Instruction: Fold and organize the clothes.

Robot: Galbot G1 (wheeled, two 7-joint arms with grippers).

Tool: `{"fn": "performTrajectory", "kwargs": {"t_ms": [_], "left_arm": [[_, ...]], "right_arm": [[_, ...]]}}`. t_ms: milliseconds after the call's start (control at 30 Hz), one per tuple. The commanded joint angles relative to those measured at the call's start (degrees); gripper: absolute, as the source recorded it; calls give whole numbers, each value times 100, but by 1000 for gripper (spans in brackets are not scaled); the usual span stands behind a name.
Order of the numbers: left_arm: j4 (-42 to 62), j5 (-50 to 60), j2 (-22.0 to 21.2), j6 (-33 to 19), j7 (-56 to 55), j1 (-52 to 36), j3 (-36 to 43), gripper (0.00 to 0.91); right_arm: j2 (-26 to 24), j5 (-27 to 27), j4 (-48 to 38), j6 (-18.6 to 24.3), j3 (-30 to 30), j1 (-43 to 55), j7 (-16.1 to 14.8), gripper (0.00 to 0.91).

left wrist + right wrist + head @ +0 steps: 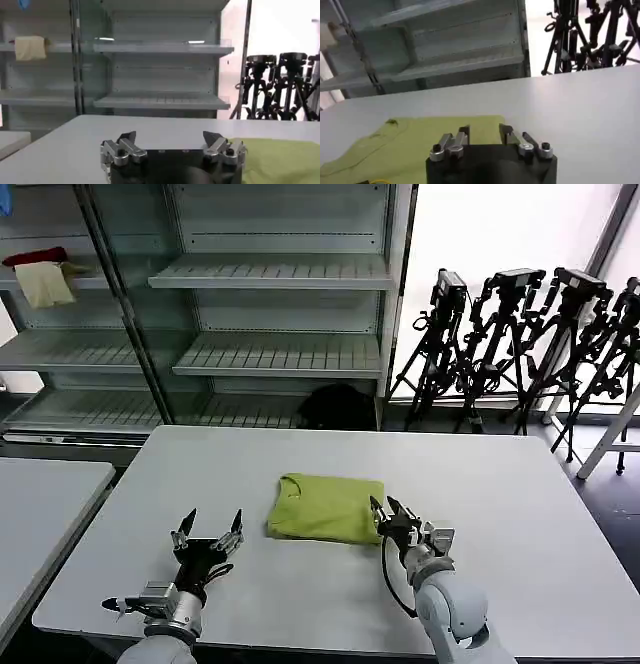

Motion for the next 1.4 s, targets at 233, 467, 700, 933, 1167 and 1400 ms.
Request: {"fn": "performTrajectory", "kwargs": {"t_ms": [233, 467, 700, 933, 1167, 1400], "left_arm": [[329, -192, 413, -144, 387, -339, -552, 907], [310, -626, 852, -160, 874, -347, -922, 907], [379, -736, 1011, -151, 851, -320, -1151, 907], [378, -697, 900, -160, 827, -192, -1087, 907], [415, -668, 887, -165, 824, -222, -1069, 907], [445, -711, 881, -196, 791, -189, -1143, 907]], "right_arm": [[-1787, -1901, 226, 1607, 1780, -542, -894, 907], [-1978, -1382, -213, 1773, 2279, -727, -1022, 907], [-1831, -1231, -180, 1590, 2262, -792, -993, 907], [-1819, -1248, -95, 1610, 2354, -1015, -1021, 907], [-1776, -1259, -36, 1635, 2410, -1155, -936, 907], [-1773, -1210, -27, 1591, 2464, -1186, -850, 907]]}}
